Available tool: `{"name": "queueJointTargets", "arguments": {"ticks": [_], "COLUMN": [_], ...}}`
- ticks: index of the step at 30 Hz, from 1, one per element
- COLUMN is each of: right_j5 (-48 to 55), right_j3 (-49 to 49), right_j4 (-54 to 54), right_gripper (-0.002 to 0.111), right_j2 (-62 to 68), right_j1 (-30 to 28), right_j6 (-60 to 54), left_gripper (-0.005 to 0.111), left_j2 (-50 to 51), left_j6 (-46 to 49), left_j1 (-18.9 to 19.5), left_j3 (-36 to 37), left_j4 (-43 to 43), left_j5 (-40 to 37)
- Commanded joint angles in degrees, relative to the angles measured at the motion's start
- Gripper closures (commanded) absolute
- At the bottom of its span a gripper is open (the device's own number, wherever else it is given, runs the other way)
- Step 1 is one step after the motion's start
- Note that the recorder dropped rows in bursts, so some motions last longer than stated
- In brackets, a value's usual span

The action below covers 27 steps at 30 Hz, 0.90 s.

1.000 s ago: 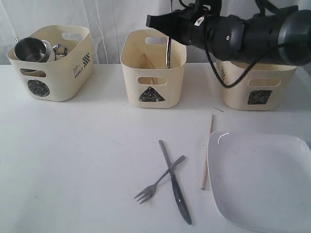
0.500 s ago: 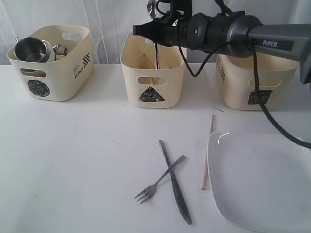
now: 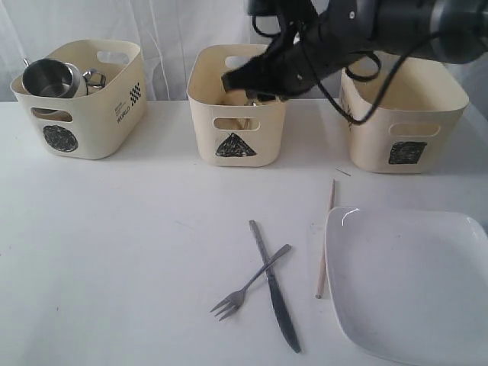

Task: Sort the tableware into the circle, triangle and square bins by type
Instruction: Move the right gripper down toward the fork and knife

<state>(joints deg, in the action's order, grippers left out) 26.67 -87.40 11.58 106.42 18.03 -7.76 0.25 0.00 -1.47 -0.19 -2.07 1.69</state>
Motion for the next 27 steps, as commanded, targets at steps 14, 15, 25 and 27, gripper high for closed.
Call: {"name": "queueJointTargets", "arguments": {"ticks": [14,15,25,27], "right_j5": [19.3,19.0,15.7,15.6], "right_j3": [19.7,19.7,17.1,16.0], "right_j4": [-3.9,-3.9,-4.1,-4.2], "right_gripper": [0.067,0.065,0.064,0.064], "right_j2": [-5.6,-5.2,3.0,4.7], "right_j1": [14.4,14.6,14.9,14.9], "right_j6": [-48.6,-50.5,-64.0,-64.0], "left_gripper": [0.107,0.107,0.107,0.107], "left_j2": [-0.3,-0.3,-0.3,-0.3], "left_j6": [0.0,0.0,0.0,0.0], "left_j1": [0.2,0.2,0.2,0.2], "left_j3": [0.2,0.2,0.2,0.2], "left_j4": [-0.2,-0.2,-0.2,-0.2], "left_j5": [-0.1,-0.1,-0.1,-0.1]}}
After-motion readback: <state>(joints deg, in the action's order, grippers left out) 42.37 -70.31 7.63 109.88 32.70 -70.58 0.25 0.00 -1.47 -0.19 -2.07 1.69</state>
